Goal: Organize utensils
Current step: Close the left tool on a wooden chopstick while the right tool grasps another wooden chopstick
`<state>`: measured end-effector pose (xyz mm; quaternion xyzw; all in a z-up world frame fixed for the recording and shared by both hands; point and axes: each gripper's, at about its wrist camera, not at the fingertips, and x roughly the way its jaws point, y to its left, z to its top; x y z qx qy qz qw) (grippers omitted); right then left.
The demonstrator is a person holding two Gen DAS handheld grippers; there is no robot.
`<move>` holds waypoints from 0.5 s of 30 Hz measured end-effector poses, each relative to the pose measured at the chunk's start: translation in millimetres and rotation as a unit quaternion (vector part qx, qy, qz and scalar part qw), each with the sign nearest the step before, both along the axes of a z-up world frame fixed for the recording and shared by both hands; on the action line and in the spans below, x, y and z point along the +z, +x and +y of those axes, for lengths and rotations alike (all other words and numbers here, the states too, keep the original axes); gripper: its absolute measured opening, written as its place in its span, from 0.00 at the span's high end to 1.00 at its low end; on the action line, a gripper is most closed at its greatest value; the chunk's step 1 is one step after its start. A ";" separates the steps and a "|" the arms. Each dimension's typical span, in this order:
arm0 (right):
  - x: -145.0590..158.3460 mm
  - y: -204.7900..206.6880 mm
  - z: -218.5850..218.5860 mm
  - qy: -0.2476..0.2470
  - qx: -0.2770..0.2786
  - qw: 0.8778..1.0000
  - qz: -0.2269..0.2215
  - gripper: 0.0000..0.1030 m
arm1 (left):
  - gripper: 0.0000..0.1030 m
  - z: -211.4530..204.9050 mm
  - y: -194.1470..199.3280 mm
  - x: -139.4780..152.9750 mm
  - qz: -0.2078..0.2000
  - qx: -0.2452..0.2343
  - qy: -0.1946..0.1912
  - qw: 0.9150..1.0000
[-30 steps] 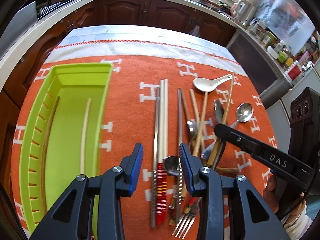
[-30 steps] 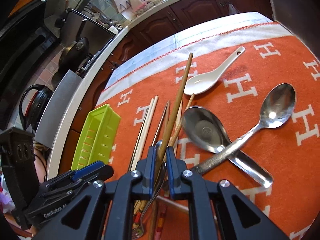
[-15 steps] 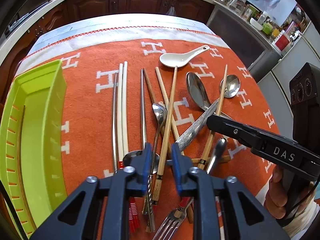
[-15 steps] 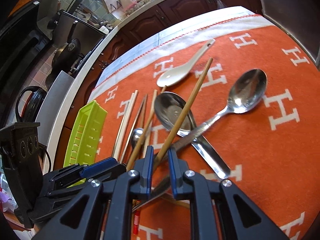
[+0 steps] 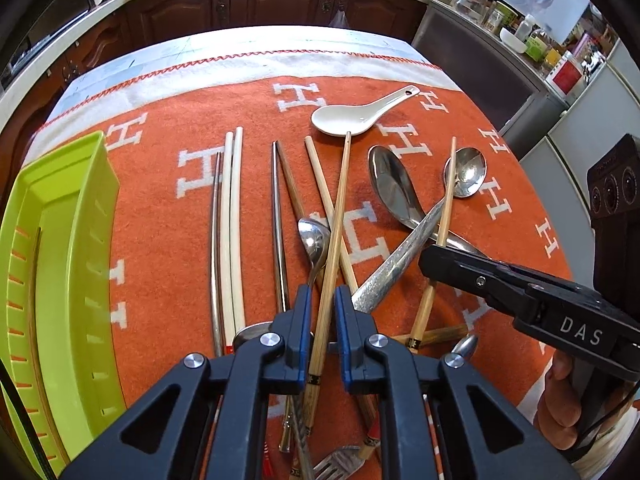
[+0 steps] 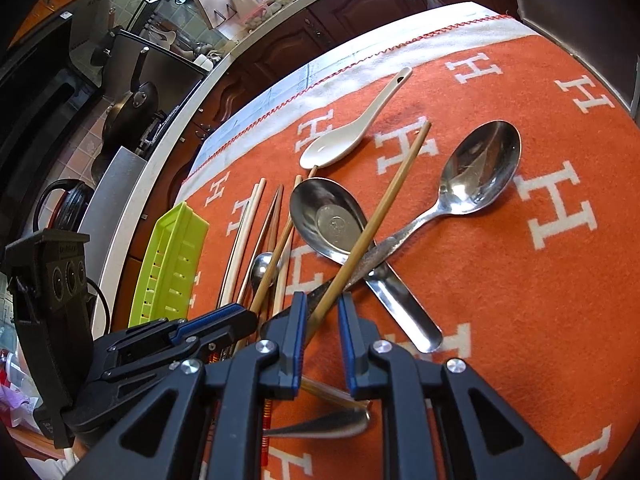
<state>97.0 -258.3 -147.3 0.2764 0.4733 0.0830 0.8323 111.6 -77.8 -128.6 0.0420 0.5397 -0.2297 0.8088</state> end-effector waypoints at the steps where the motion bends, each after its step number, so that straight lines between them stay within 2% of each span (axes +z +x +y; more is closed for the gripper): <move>1: 0.1 -0.3 0.2 0.000 0.000 1.000 0.000 0.84 | 0.90 -1.2 -0.7 0.1 -0.003 -0.001 0.003 1.000; 4: 0.5 -1.4 -0.2 -0.005 0.002 1.000 -0.002 0.85 | 0.90 -4.3 -2.1 0.5 -0.010 -0.004 0.013 1.000; 15: 0.7 -1.6 -1.0 -0.007 0.008 1.000 -0.001 0.85 | 0.91 -11.6 -5.7 -0.5 -0.016 -0.011 0.014 1.000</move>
